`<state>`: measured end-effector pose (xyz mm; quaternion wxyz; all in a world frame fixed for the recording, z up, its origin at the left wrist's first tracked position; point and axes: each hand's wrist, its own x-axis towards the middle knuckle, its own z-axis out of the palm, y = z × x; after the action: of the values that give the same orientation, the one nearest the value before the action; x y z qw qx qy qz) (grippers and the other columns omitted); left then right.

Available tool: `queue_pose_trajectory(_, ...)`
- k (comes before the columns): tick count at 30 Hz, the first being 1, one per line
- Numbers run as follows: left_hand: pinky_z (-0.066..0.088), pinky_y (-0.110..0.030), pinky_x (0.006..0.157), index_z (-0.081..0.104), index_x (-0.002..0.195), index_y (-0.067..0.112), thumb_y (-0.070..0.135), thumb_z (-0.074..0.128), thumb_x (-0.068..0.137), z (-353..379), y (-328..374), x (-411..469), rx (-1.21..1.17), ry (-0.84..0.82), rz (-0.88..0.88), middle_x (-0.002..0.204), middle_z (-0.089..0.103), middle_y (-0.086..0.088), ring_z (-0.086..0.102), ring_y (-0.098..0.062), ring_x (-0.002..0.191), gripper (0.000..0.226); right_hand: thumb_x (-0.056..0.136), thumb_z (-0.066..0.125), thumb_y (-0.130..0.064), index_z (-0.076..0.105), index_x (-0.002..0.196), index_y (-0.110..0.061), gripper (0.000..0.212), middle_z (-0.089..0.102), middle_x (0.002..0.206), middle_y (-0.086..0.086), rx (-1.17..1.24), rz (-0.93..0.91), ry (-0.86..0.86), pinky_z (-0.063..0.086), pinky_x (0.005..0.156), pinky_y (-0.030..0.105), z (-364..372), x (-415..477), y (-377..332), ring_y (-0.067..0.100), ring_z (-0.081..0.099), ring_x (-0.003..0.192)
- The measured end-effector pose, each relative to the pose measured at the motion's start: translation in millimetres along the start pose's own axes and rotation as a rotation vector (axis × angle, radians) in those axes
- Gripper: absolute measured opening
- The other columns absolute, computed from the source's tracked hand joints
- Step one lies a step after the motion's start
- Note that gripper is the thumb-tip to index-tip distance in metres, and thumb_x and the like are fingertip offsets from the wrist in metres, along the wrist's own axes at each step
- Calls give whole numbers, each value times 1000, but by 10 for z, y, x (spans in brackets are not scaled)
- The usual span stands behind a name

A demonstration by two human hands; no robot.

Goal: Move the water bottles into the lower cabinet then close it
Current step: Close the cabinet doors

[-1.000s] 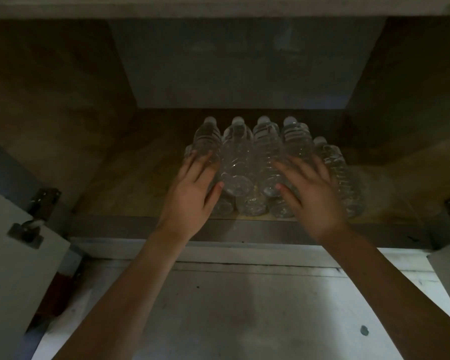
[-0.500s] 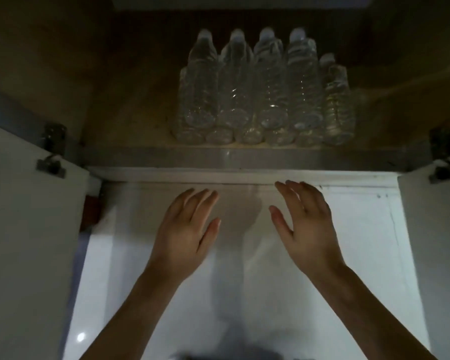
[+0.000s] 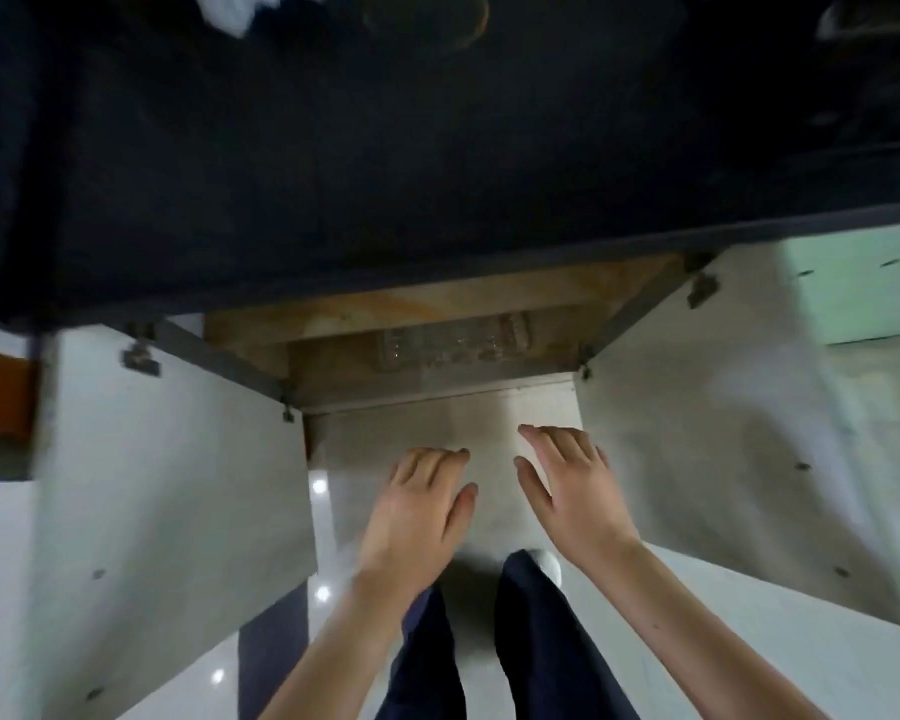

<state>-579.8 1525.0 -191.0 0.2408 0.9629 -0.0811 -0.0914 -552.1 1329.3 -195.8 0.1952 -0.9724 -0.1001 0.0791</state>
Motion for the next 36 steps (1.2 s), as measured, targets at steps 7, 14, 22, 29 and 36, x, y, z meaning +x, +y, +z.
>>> queue_pose_trajectory(7,31,-31,112,48,141,22,44,33,102,-1748,1191,-347,25,42,73,141,52,7,43,-15,134,48,98,42,-38,61,123,-17,38,66,120,0,-16,-42,102,50,92,38,-1874,-478,-654,25,59,111)
queue_pose_trajectory(14,38,-38,112,47,143,17,45,26,101,-2622,1468,-533,118,243,226,141,55,1,46,-20,135,56,99,34,-42,60,128,-12,50,65,120,3,-27,-48,289,52,92,40,-2660,-812,-798,25,57,112)
queue_pose_trajectory(22,27,-31,113,45,145,20,50,27,100,-2399,1176,-727,81,189,171,148,49,3,39,-19,140,58,97,40,-38,59,126,-11,44,58,133,11,-83,111,421,47,102,49,-2417,-1307,-586,36,49,127)
queue_pose_trajectory(29,15,-26,114,34,151,26,63,12,90,-1877,1307,-302,60,-41,177,156,34,6,27,-14,146,74,101,39,-44,37,146,-22,51,46,148,12,-76,330,308,43,107,51,-2261,-1424,-24,37,43,135)
queue_pose_trajectory(36,26,-32,118,35,150,23,49,22,99,-1521,2090,1085,65,-66,317,156,37,2,27,-16,146,59,100,29,-46,22,154,-24,59,33,156,15,-25,428,266,38,112,51,-2512,-755,837,37,38,139)
